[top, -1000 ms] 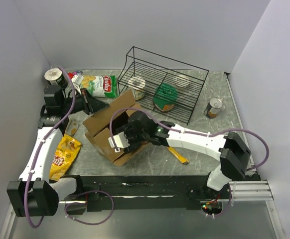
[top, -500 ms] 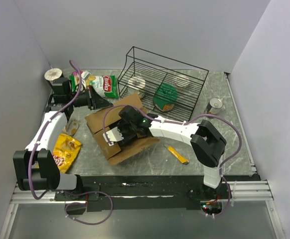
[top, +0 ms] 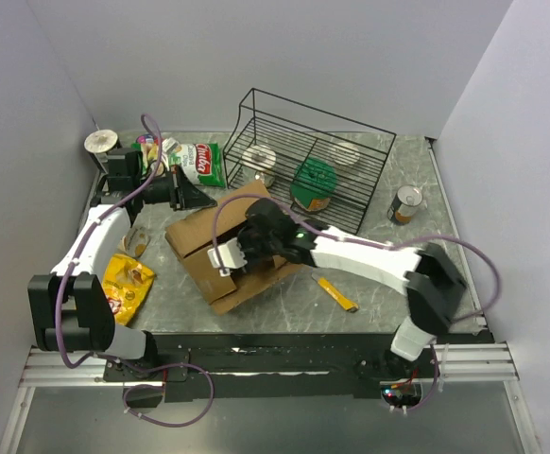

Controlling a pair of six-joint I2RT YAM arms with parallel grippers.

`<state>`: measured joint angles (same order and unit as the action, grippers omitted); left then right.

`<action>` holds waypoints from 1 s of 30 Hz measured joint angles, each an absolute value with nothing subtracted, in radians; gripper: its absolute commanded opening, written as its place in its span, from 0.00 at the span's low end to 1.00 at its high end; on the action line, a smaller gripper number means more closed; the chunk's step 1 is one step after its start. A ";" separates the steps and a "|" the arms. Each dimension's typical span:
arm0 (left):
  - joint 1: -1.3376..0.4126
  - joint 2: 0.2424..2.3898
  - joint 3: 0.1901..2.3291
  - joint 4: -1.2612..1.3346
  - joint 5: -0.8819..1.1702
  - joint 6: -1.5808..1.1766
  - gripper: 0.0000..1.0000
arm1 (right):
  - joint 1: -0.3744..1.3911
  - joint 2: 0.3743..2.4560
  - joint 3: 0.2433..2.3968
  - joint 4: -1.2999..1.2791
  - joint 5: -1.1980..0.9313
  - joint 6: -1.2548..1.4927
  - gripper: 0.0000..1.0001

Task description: Unpack the express box

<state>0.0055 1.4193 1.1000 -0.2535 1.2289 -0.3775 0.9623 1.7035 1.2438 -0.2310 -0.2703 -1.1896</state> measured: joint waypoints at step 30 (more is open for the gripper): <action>0.012 1.426 1.149 -0.333 1.154 -0.304 0.01 | 0.595 0.905 0.773 -0.771 -0.220 -0.765 0.07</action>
